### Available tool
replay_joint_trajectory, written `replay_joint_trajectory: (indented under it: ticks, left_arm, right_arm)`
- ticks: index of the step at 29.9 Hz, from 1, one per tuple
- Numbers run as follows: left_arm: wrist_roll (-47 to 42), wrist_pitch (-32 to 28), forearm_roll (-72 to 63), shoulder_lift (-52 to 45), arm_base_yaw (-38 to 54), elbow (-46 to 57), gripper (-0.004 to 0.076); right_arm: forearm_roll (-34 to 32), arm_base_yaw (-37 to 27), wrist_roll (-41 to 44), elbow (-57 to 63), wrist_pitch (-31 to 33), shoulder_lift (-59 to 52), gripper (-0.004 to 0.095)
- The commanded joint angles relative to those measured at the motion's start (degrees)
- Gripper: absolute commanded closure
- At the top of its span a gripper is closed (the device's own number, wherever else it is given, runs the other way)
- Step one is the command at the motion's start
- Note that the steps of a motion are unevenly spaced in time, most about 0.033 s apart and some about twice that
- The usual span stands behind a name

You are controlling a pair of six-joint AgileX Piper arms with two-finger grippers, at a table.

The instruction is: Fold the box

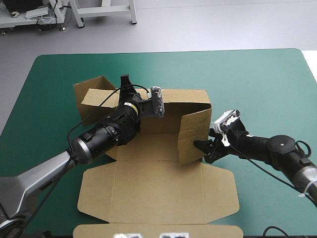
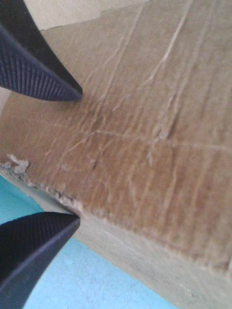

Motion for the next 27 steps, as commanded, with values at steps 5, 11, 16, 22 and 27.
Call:
replay_joint_trajectory:
  ticks: [5, 11, 16, 22, 27]
  left_arm:
    - [-1.07, 2.3, -7.49, -1.53, -1.04, -0.62, 0.0732]
    - [-0.95, 2.3, -7.52, -3.76, -3.94, -0.76, 0.0732]
    - [-0.95, 2.54, -7.78, -4.22, -3.95, -0.76, 0.0732]
    - [-0.95, 2.69, -7.95, -4.22, -3.95, -0.76, 0.0732]
    - [-0.95, 3.17, -7.93, -4.22, -3.95, -0.76, 0.0732]
  right_arm:
    - [2.61, 7.75, 4.14, -1.38, -12.7, -0.76, 0.0304]
    - [-1.93, 9.51, 9.96, -1.5, -16.31, -0.66, 0.0501]
    - [-6.32, 9.51, 11.6, -1.71, -14.08, -0.66, 0.0845]
    - [-15.38, 9.51, 19.85, -3.78, -13.18, -0.76, 0.0925]
    - [-24.25, 9.51, 27.74, -7.53, -9.11, -0.76, 0.0925]
